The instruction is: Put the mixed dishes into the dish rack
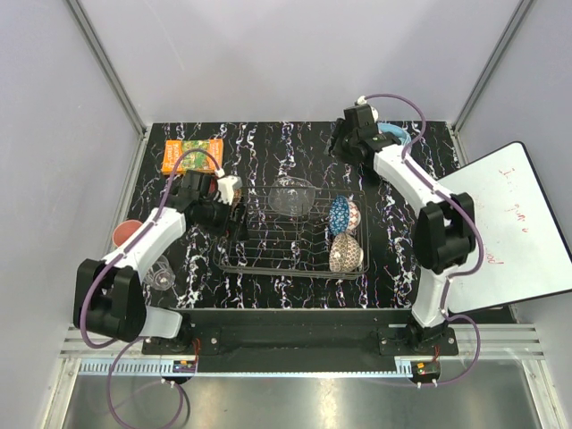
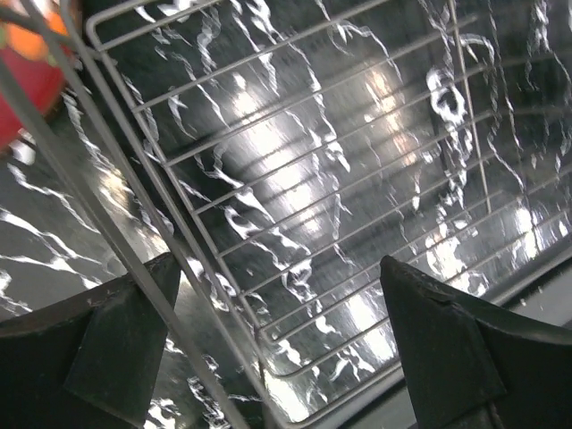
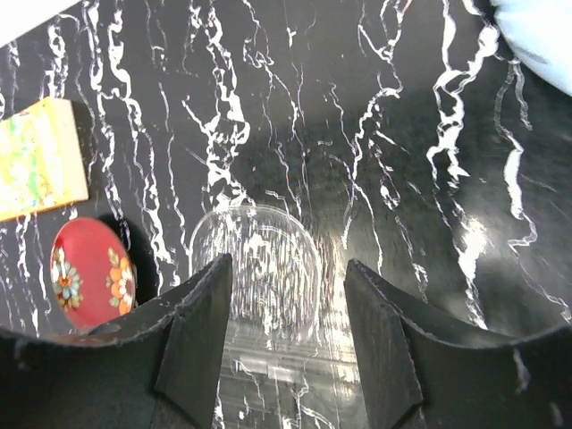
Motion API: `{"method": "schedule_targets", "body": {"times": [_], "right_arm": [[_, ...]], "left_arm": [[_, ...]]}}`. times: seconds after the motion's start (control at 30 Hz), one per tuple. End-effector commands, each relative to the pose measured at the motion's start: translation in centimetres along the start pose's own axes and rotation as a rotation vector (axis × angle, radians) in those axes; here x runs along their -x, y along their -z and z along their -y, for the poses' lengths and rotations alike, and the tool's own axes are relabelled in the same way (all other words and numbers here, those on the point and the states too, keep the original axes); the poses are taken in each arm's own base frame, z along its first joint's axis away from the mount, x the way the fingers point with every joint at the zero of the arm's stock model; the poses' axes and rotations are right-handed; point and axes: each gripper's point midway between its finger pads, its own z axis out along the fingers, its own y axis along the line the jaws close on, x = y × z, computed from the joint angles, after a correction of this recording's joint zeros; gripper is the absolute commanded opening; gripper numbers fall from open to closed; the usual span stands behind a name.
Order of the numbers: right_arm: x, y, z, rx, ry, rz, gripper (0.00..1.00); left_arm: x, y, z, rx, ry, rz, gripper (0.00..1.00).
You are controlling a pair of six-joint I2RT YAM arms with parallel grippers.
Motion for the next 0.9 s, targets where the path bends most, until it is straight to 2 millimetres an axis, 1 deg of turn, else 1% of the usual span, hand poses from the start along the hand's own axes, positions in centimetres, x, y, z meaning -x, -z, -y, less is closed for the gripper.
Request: {"method": "schedule_targets", "body": {"times": [0.0,0.03,0.07,0.17,0.27,0.4,0.43,0.47,0.5,0.53,0.57,0.6,0.63,0.67,0.7,0.73,0.77,0.8,0.83,0.87], "right_arm": [[0.1,-1.9,-2.3,0.114,-0.026,-0.058,0.61],[-0.8,-3.0,-2.0,0.114,-0.032,-0.093,0.61],[-1.3,-3.4,-2.2,0.127,-0.038,-0.116,0.61],[-3.1,-5.0,-1.6,0.131,-0.043,-0.178,0.6],[-4.7,-6.2,-0.7,0.121,-0.033,-0.228,0.6],[-6.9,-7.1,-0.1,0.129,-0.033,-0.296,0.59],[-7.3,-7.3,0.2,0.127,-0.033,-0.307,0.59],[-7.6,-7.4,0.2,0.128,-0.034,-0.316,0.59],[-8.3,-7.6,0.7,0.121,-0.031,-0.334,0.58],[-8.6,-7.7,0.7,0.123,-0.03,-0.343,0.59],[-8.8,-7.8,0.9,0.119,-0.032,-0.35,0.59],[-9.3,-7.9,1.2,0.114,-0.032,-0.361,0.58],[-9.7,-8.1,1.4,0.109,-0.031,-0.371,0.59],[-9.9,-8.2,1.5,0.107,-0.031,-0.377,0.59],[-10.5,-8.5,1.8,0.103,-0.036,-0.393,0.58],[-10.6,-8.6,1.7,0.107,-0.04,-0.399,0.58],[-11.0,-8.7,1.7,0.113,-0.046,-0.413,0.58],[-11.6,-9.0,1.9,0.112,-0.053,-0.431,0.58],[-11.8,-9.0,1.9,0.115,-0.056,-0.439,0.58],[-12.2,-9.2,2.0,0.116,-0.057,-0.451,0.58]], "left_arm": [[-2.0,1.0,4.7,-0.156,-0.043,-0.03,0.94],[-2.5,1.2,5.1,-0.168,-0.044,-0.044,0.94],[-2.8,1.3,6.1,-0.195,-0.063,-0.053,0.94],[-3.5,1.9,7.3,-0.205,-0.111,-0.069,0.95],[-3.6,2.3,7.5,-0.188,-0.146,-0.079,0.96],[-3.1,2.5,7.0,-0.155,-0.14,-0.091,0.99],[-2.4,2.7,6.9,-0.139,-0.148,-0.079,0.99],[-2.0,2.7,6.3,-0.111,-0.146,-0.075,0.99],[-1.5,2.9,6.0,-0.103,-0.142,-0.065,0.99],[-0.4,3.3,5.9,-0.096,-0.142,-0.04,0.99],[0.3,3.5,5.3,-0.08,-0.123,-0.028,0.99],[1.0,3.8,5.1,-0.074,-0.118,-0.016,0.99],[2.6,4.8,5.1,-0.066,-0.125,0.021,0.99],[3.5,5.2,4.6,-0.048,-0.122,0.037,0.99],[5.1,6.2,4.8,-0.037,-0.135,0.075,0.99],[6.0,6.7,4.6,-0.028,-0.136,0.093,0.99],[6.7,6.9,4.5,-0.025,-0.138,0.1,0.99],[8.4,7.8,4.8,-0.022,-0.149,0.141,0.99],[9.2,8.1,4.7,-0.024,-0.147,0.157,0.99],[9.8,7.8,4.4,-0.022,-0.144,0.152,0.99]]}}
